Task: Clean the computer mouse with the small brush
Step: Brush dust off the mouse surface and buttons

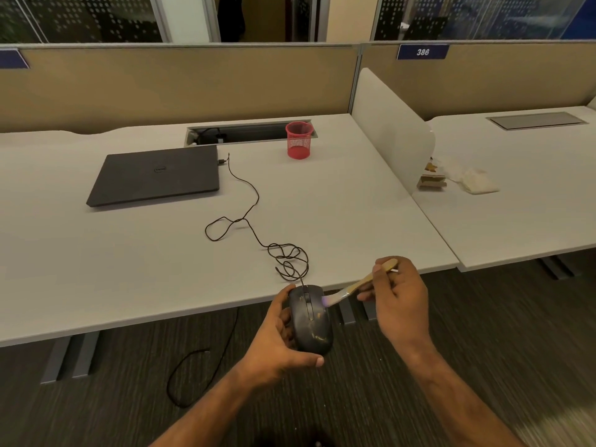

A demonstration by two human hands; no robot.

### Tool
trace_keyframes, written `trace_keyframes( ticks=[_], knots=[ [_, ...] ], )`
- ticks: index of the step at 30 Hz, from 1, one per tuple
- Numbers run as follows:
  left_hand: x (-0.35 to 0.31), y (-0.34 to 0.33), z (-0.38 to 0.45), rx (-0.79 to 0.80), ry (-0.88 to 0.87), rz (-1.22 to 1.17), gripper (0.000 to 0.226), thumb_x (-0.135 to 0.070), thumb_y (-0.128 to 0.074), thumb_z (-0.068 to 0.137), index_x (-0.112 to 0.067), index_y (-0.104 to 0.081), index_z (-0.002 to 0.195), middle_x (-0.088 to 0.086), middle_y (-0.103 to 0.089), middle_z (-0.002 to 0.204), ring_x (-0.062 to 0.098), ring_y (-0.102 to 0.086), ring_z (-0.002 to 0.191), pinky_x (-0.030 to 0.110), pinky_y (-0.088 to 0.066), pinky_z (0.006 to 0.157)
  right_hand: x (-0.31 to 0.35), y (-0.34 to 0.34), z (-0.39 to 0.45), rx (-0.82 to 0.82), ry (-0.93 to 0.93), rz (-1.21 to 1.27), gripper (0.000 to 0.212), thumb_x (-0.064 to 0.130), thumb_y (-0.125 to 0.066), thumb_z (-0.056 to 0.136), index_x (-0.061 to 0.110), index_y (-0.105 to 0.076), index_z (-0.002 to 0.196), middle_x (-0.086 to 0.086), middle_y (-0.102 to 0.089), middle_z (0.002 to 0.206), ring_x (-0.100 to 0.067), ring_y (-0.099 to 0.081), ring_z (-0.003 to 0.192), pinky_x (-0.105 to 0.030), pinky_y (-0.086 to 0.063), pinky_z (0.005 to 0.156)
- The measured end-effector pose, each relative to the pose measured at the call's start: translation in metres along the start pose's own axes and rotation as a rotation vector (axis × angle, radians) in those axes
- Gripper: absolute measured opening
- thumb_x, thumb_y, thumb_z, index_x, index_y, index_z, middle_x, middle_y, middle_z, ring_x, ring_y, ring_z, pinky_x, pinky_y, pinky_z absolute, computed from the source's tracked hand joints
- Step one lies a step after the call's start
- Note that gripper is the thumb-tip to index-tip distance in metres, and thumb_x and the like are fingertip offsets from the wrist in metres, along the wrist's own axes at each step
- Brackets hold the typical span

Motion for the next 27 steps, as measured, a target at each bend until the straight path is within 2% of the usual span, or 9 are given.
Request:
trace_keyframes(
  ticks=[6, 10, 13, 18, 22, 27],
  knots=[
    [-0.003, 0.0, 0.002, -0.004, -0.001, 0.0, 0.133, 0.015, -0.087, 0.056, -0.04, -0.02, 0.157, 0.005, -0.047, 0.153, 0.026, -0.056, 0.137, 0.049, -0.052, 0.109, 0.006, 0.001, 0.0, -0.019, 0.018, 0.083, 0.008, 0.015, -0.051, 0.1, 0.016, -0.058, 0.104, -0.008, -0.069, 0.078, -0.017, -0.073, 0.065, -0.026, -0.061, 0.062],
    [-0.006, -0.001, 0.003, 0.004, -0.009, -0.004, 0.132, 0.017, -0.084, 0.058, -0.038, -0.019, 0.158, 0.007, -0.047, 0.153, 0.026, -0.056, 0.136, 0.044, -0.055, 0.105, 0.008, -0.012, -0.006, 0.031, 0.055, 0.036, 0.007, 0.016, -0.051, 0.099, 0.019, -0.057, 0.103, -0.005, -0.069, 0.077, -0.013, -0.072, 0.068, -0.024, -0.061, 0.062],
    [-0.008, 0.0, 0.003, 0.005, -0.018, -0.006, 0.131, 0.019, -0.084, 0.058, -0.036, -0.018, 0.158, 0.006, -0.046, 0.153, 0.025, -0.057, 0.136, 0.041, -0.057, 0.103, 0.002, -0.004, -0.002, 0.0, 0.036, -0.009, 0.008, 0.018, -0.051, 0.099, 0.018, -0.056, 0.106, -0.007, -0.07, 0.081, -0.013, -0.072, 0.068, -0.026, -0.061, 0.065],
    [-0.007, 0.002, 0.004, -0.002, -0.007, -0.012, 0.132, 0.018, -0.084, 0.058, -0.038, -0.019, 0.158, 0.004, -0.047, 0.152, 0.023, -0.059, 0.133, 0.036, -0.058, 0.097, 0.007, 0.002, 0.001, -0.004, 0.049, 0.076, 0.007, 0.016, -0.051, 0.1, 0.016, -0.057, 0.104, -0.011, -0.07, 0.079, -0.019, -0.073, 0.068, -0.031, -0.061, 0.065],
    [-0.008, 0.003, 0.005, 0.003, -0.001, -0.023, 0.13, 0.022, -0.083, 0.061, -0.04, -0.021, 0.157, 0.005, -0.046, 0.153, 0.024, -0.058, 0.134, 0.037, -0.058, 0.097, 0.009, -0.013, -0.005, 0.084, 0.06, 0.055, 0.007, 0.016, -0.052, 0.099, 0.016, -0.057, 0.104, -0.007, -0.07, 0.076, -0.017, -0.073, 0.068, -0.028, -0.062, 0.064],
    [-0.01, 0.005, 0.006, 0.0, -0.004, -0.027, 0.13, 0.023, -0.082, 0.061, -0.039, -0.021, 0.157, 0.006, -0.046, 0.153, 0.025, -0.058, 0.134, 0.039, -0.058, 0.1, 0.01, -0.002, -0.001, 0.039, 0.08, 0.002, 0.006, 0.018, -0.052, 0.098, 0.018, -0.056, 0.103, -0.007, -0.071, 0.078, -0.014, -0.073, 0.068, -0.026, -0.061, 0.065]
  ],
)
Point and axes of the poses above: each hand's wrist, its own z-axis towards the middle knuckle, its own y-axis out of the back of the hand, x = y × z, the point moved 10 cm from there along z, towards the middle knuckle
